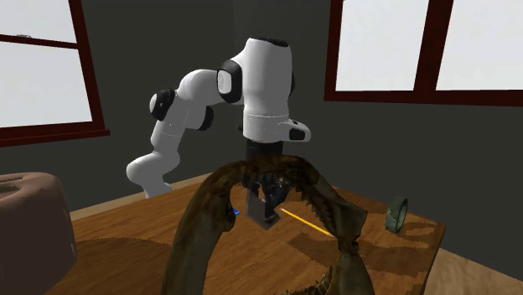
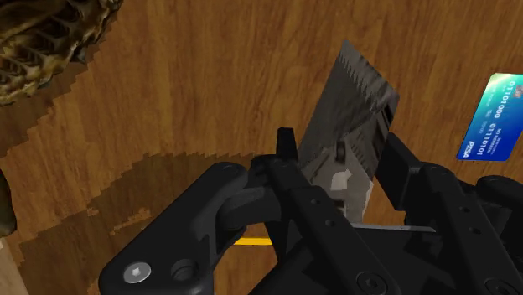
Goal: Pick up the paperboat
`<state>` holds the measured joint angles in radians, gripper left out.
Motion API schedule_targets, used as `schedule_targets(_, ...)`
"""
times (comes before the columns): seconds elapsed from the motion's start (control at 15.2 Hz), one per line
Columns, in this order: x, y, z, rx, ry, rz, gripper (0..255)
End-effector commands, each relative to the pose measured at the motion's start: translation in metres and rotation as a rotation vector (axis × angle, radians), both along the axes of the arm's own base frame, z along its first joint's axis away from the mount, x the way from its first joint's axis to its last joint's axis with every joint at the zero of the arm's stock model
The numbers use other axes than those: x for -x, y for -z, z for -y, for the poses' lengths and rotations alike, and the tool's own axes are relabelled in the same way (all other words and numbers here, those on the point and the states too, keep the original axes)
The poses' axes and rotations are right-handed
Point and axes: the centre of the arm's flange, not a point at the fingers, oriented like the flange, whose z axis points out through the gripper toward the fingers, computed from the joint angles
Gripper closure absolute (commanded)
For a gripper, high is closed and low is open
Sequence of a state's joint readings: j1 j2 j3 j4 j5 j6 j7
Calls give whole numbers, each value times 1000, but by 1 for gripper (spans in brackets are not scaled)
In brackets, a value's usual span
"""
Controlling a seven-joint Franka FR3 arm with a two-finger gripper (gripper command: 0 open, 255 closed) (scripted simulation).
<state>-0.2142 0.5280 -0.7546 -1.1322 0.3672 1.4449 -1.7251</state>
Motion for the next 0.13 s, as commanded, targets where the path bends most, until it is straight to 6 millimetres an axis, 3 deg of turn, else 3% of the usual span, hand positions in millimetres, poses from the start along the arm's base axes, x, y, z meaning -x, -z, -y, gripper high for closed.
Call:
schedule_targets(0.0, 1, -7, 0, 0, 0, 0, 255)
schedule_targets(0.07, 1, -7, 0, 0, 0, 0, 255)
